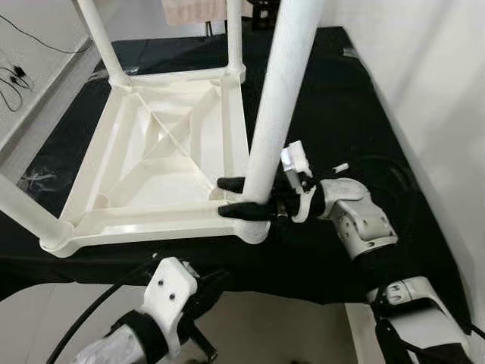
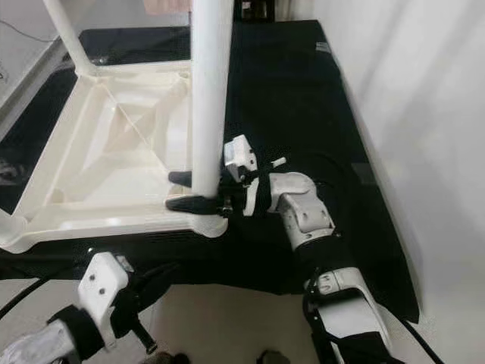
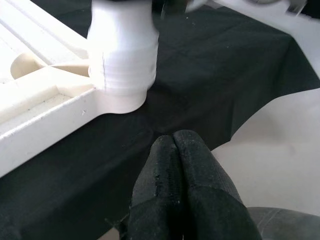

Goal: Building children table

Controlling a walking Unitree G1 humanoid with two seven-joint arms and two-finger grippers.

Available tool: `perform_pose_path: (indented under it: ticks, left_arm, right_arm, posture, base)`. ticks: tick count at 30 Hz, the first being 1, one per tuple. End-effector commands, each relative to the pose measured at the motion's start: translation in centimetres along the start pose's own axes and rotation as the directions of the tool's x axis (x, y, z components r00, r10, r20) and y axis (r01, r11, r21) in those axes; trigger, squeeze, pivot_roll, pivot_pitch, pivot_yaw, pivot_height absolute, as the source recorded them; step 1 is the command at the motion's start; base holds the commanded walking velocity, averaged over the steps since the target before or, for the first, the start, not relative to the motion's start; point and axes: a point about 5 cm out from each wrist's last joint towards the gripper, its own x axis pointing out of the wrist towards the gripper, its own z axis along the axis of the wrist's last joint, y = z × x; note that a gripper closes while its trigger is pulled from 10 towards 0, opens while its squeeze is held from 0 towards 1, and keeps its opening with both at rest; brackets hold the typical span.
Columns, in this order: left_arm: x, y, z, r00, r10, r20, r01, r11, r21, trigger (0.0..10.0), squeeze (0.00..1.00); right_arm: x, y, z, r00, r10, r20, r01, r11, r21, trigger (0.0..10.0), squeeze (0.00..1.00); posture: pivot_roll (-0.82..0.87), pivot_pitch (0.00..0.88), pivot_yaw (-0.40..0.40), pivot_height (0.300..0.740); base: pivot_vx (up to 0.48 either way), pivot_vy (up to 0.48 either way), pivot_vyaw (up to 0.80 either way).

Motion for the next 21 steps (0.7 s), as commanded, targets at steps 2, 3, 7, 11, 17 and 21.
perform_pose_path:
  ticks: [2, 3, 7, 11, 17, 21]
  left_arm:
    - [-0.2, -0.3, 0.2, 1.0, 0.007, 0.009, -0.007, 1.0, -0.017, 10.0, 0.0]
    - [-0.2, -0.3, 0.4, 1.0, 0.009, 0.019, -0.009, 1.0, -0.02, 10.0, 0.0]
    - [-0.1, -0.2, 0.7, 0.999, 0.035, 0.038, -0.036, 0.999, 0.003, 10.0, 0.0]
    - [-0.1, 0.1, 0.4, 0.995, 0.096, -0.003, -0.096, 0.995, -0.02, 10.0, 0.0]
    - [-0.3, -0.1, 0.7, 0.995, 0.1, 0.025, -0.1, 0.995, -0.001, 10.0, 0.0]
    - [-0.2, -0.1, 0.7, 0.995, 0.098, 0.024, -0.098, 0.995, 0.003, 10.0, 0.0]
  right_arm:
    - [1.4, -0.1, 0.2, 0.998, 0.06, -0.018, -0.061, 0.998, -0.033, 10.0, 0.0]
    - [1.9, -0.2, 0.2, 0.997, 0.071, -0.024, -0.072, 0.997, -0.04, 10.0, 0.0]
    - [2.5, -0.5, 0.3, 0.997, 0.073, -0.031, -0.075, 0.996, -0.052, 10.0, 0.0]
    - [2.7, -1.1, 0.9, 0.998, 0.057, -0.016, -0.058, 0.996, -0.065, 10.0, 0.0]
    - [2.3, -1.7, 1.6, 0.999, 0.04, -0.002, -0.04, 0.996, -0.075, 10.0, 0.0]
    - [1.4, -2.1, 2.2, 0.999, 0.034, 0.017, -0.033, 0.997, -0.077, 10.0, 0.0]
  posture:
    - [0.07, 0.281, 0.007, 0.74]
    - [0.07, 0.285, 0.003, 0.74]
    - [0.07, 0.294, -0.004, 0.74]
    - [0.08, 0.302, -0.013, 0.74]
    - [0.08, 0.303, -0.015, 0.74]
    - [0.09, 0.301, -0.015, 0.74]
  base:
    - [0.0, 0.0, 0.0]
    - [0.0, 0.0, 0.0]
    - [0.0, 0.0, 0.0]
    - [0.0, 0.466, 0.0]
    - [0.0, 0.16, 0.0]
    - [0.0, 0.0, 0.0]
